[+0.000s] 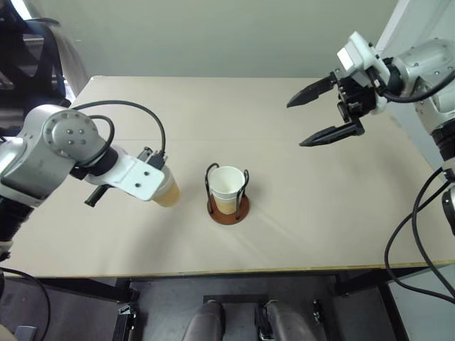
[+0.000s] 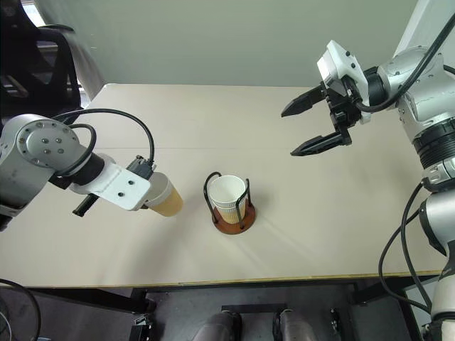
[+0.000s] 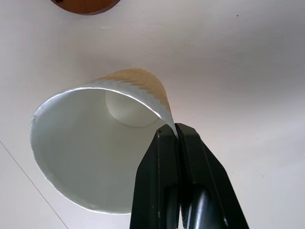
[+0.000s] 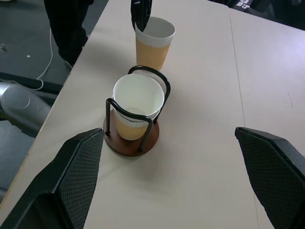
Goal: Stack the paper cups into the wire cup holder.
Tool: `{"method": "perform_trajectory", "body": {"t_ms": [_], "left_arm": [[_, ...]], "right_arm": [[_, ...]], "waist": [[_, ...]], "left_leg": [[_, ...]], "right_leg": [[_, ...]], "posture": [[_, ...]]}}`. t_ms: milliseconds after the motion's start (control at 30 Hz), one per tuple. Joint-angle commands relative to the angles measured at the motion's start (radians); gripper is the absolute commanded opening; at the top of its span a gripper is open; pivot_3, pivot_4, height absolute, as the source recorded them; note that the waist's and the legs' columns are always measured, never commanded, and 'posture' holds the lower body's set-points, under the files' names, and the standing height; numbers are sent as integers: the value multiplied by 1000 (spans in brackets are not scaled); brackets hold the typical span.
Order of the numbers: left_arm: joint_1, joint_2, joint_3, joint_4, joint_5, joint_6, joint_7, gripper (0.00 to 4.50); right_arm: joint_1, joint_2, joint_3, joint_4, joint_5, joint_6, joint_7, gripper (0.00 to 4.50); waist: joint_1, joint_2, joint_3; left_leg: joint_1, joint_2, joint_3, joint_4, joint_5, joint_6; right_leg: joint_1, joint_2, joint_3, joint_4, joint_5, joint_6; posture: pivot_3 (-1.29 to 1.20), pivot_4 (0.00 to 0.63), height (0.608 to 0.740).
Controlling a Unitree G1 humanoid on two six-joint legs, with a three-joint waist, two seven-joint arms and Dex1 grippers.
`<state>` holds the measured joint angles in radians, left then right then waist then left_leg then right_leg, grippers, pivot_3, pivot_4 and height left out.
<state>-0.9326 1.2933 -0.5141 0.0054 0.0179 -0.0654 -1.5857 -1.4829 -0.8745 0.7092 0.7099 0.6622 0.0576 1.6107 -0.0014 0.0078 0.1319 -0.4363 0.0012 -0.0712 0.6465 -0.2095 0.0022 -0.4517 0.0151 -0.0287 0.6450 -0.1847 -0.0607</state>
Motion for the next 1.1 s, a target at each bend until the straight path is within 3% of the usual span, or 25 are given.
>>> {"method": "perform_trajectory", "body": {"t_ms": [33, 200, 600, 1100], "left_arm": [[-56, 7, 6, 13, -7, -6, -29, 27], [-125, -20, -3, 46, -25, 24, -29, 27], [-409, -209, -54, 225, -56, 75, -29, 27], [-561, -313, -111, 295, -197, 148, -29, 27]], "right_arm": [[-24, -10, -56, -16, 3, -5, 4, 4500], [-19, -6, -66, -15, -3, -8, 4, 4500], [-30, -8, -79, 1, -19, -20, 4, 4500], [-37, -42, -73, 1, 8, 17, 4, 4500]], "waist": [[0, 0, 0], [0, 0, 0], [3, 0, 0], [4, 0, 0]], "left_leg": [[0, 0, 0, 0, 0, 0], [0, 0, 0, 0, 0, 0], [0, 0, 0, 0, 0, 1], [-1, 0, 0, 0, 1, 2]], "right_leg": [[0, 0, 0, 0, 0, 0], [0, 0, 0, 0, 0, 0], [0, 0, 0, -1, 4, 7], [1, 0, 0, -2, 6, 11]], "posture": [[0, 150, 740], [0, 150, 740], [0, 150, 740], [0, 150, 740]]}}
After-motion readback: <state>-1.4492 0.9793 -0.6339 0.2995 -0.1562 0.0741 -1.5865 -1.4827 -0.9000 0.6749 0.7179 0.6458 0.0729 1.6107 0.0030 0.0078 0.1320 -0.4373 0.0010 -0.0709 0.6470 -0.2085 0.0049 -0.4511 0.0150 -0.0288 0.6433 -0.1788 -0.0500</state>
